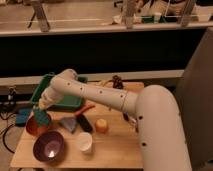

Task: Wipe red bowl with sponge

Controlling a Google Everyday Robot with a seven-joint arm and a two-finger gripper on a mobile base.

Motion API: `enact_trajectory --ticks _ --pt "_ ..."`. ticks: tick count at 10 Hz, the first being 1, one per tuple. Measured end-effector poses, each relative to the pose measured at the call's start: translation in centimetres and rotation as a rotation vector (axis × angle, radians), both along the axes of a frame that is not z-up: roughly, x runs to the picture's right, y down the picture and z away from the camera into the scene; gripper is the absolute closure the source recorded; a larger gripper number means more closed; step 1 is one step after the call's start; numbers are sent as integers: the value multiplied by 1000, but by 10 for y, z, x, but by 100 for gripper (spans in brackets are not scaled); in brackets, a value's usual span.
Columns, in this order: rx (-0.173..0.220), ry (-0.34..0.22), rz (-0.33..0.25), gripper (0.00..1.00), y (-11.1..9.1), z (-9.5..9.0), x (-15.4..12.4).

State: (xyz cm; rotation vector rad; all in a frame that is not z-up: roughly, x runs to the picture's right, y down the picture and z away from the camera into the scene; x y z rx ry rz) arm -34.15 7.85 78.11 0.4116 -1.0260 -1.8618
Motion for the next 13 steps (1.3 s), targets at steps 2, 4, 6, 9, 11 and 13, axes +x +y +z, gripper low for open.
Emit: enact_trajectory --ticks 2,4,6,9,11,13 --pt "8 3 -10 100 -3 9 -11" --pt "16 -9 -25 100 -2 12 -29" --pt "10 -36 -37 100 1 10 -43" --pt "-13 -68 -57 100 13 4 -52" --pt "-26 -92 -71 100 24 -5 -54" --pt "-33 -111 -82 100 33 -15 -54"
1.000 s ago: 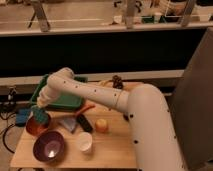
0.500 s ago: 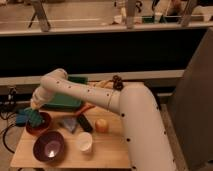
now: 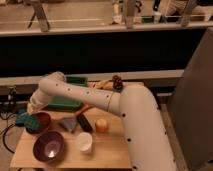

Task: Wipe red bowl with sponge

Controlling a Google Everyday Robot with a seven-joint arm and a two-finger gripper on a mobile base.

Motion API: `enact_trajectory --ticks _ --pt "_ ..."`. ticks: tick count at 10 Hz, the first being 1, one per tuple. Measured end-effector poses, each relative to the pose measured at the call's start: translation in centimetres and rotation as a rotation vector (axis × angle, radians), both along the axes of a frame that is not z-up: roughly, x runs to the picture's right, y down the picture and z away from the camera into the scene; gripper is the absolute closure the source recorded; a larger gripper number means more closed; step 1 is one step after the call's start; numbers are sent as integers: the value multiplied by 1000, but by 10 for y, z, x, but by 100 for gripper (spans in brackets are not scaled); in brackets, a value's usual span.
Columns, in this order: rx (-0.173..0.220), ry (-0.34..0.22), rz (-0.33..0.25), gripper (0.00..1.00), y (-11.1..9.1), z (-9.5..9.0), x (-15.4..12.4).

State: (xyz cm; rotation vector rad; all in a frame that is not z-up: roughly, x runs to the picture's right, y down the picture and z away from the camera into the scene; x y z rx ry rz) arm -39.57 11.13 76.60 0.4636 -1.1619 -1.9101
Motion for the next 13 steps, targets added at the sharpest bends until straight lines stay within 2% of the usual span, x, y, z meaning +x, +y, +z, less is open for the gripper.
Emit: enact_trajectory --ticks 2,4,8,10,13 --pt "-3 -6 -7 100 5 -6 5" --pt "-3 5 -1 100 7 -11 21" --pt "2 60 55 100 -5 -5 70" --pt "10 61 57 100 -18 6 69" --pt "15 55 32 100 -30 25 38"
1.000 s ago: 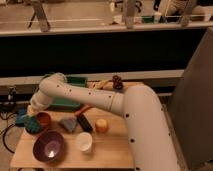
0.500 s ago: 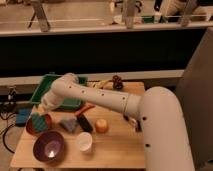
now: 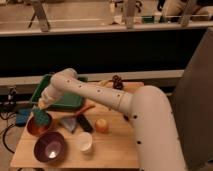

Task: Wipe red bowl with sponge

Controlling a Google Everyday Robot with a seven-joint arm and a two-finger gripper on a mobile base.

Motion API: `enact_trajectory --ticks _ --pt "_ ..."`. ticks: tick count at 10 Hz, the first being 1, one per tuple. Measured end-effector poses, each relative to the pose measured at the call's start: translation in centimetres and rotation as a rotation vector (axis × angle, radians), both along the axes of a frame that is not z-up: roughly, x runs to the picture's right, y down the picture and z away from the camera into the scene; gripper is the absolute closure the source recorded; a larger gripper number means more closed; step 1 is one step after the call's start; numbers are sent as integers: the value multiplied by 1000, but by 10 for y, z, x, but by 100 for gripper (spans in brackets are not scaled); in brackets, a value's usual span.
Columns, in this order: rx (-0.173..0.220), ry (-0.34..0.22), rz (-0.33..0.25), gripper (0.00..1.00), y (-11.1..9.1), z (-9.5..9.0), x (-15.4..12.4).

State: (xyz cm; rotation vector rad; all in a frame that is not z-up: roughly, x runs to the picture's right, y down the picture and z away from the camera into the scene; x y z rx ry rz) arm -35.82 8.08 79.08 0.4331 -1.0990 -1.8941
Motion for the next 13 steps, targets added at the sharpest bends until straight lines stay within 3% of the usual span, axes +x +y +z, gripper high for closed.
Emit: enact_trajectory --ticks 3,5,13 --pt "-5 -13 -28 100 0 12 -25" --pt "-8 -36 -43 100 2 10 -34" --pt "-24 -97 -117 100 40 -27 -38"
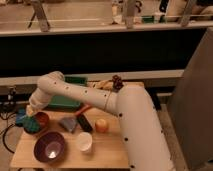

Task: Wipe red bowl with sponge

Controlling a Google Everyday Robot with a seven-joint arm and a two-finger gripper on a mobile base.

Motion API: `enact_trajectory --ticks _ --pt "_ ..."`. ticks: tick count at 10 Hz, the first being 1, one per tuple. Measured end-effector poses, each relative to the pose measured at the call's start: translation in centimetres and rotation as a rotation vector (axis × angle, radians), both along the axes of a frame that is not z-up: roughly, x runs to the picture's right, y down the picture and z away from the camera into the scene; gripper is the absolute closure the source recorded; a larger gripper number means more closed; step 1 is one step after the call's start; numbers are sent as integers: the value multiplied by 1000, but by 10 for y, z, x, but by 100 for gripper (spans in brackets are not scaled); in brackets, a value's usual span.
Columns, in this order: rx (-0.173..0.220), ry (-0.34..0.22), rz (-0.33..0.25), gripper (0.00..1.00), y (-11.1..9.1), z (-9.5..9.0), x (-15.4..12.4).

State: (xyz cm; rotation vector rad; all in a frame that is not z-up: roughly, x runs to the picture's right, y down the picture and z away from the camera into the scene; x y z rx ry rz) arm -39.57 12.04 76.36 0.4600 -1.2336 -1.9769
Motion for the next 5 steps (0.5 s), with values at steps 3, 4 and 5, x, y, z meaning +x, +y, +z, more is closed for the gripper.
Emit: enact_trajectory --ticks 3,4,5 --pt "2 18 2 100 1 -3 17" --pt "0 30 8 100 -1 -3 23" --pt "-3 36 12 100 -2 -3 26"
